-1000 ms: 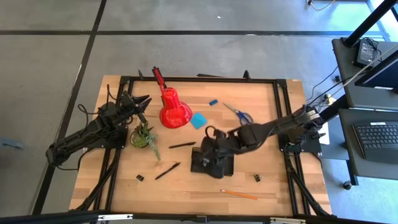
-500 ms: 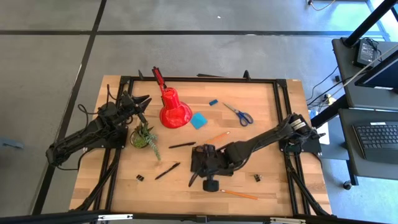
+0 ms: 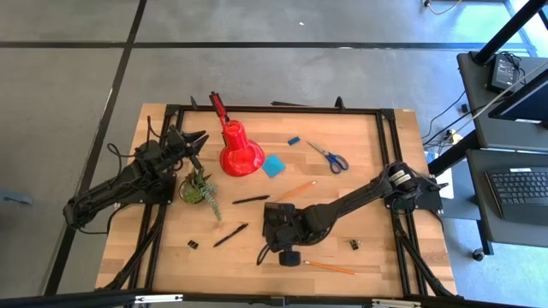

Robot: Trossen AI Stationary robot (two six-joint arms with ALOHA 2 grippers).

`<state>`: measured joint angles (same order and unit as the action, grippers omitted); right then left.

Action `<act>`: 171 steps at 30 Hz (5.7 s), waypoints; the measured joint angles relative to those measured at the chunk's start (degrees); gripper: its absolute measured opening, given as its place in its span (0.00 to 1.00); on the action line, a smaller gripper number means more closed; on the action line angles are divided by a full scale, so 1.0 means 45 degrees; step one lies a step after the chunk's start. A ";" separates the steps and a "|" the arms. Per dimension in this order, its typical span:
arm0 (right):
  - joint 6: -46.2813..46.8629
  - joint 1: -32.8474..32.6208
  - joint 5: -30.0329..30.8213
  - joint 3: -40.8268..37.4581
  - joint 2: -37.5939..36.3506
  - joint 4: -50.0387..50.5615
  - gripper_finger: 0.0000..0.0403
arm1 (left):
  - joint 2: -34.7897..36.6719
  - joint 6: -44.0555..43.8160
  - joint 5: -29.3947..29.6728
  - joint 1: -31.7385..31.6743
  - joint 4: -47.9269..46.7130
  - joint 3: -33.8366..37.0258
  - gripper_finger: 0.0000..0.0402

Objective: Pick and place office supplies into organizer
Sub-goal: Put the top black binder clip into the desk organizer, then put the blue scissors into the desk organizer

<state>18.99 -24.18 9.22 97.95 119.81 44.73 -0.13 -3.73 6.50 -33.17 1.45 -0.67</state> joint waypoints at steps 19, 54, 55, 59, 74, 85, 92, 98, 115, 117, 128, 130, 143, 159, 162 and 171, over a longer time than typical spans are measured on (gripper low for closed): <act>0.0004 0.0029 0.0964 0.0000 -0.0024 0.0772 0.01 | 0.0000 0.0000 0.0000 0.0000 0.0000 0.0000 0.22; 0.0680 0.0267 0.0951 -0.0777 0.0000 0.0432 0.03 | 0.0001 -0.0005 0.0000 0.0000 0.0000 0.0000 0.22; 0.0681 0.0267 0.0951 -0.0777 0.0000 0.0435 0.03 | -0.0004 -0.0005 0.0000 0.0000 0.0000 0.0000 0.22; 0.0679 0.0267 0.0951 -0.0777 0.0000 0.0432 0.03 | -0.0001 -0.0005 -0.0002 0.0000 0.0000 0.0000 0.22; 0.0676 0.0267 0.0951 -0.0777 0.0000 0.0442 0.03 | -0.0004 -0.0005 0.0000 0.0000 0.0000 0.0000 0.22; 0.0669 0.0267 0.0951 -0.0777 0.0000 0.0480 0.04 | 0.0001 -0.0005 -0.0004 0.0000 0.0000 0.0000 0.22; 0.0674 0.0257 0.0939 -0.0777 0.0000 0.0500 0.12 | -0.0004 -0.0005 0.0000 0.0000 0.0000 0.0000 0.22; 0.0675 0.0262 0.0941 -0.0777 0.0000 0.0501 0.17 | -0.0004 -0.0005 0.0000 0.0000 0.0000 0.0000 0.22; 0.0683 0.0119 0.0687 -0.0343 -0.0816 0.1017 0.18 | -0.0004 -0.0005 -0.0005 0.0000 0.0000 0.0000 0.22; 0.0518 0.0078 0.0679 -0.0204 -0.1059 0.1522 0.18 | -0.0004 -0.0005 -0.0005 0.0004 0.0000 0.0000 0.22; 0.1570 0.0727 0.2037 0.0748 -0.3230 0.5961 0.18 | -0.0004 -0.0005 -0.0004 0.0004 0.0001 0.0000 0.22; 0.2106 0.1109 0.2048 0.0748 -0.3744 0.6597 0.18 | -0.0004 -0.0005 -0.0005 0.0000 0.0000 0.0000 0.22; 0.2441 0.4664 0.2048 0.0440 -0.5939 0.9242 0.18 | -0.0004 -0.0005 0.0000 0.0003 0.0000 0.0000 0.22; 0.1020 0.9416 0.0601 -0.5475 -0.7425 0.5994 0.18 | -0.0004 -0.0005 -0.0039 0.0002 0.0000 0.0000 0.22; 0.0983 0.9958 0.0171 -0.6882 -0.7422 0.4636 0.18 | -0.0004 -0.0005 -0.0039 0.0000 0.0000 0.0000 0.22; 0.0094 1.0828 -0.0637 -0.9566 -0.7412 0.2215 0.18 | -0.0004 -0.0005 -0.0039 0.0000 0.0000 0.0000 0.22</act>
<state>19.41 24.54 6.35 54.90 86.46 54.70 -0.14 -3.75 6.33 -33.17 1.45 -0.67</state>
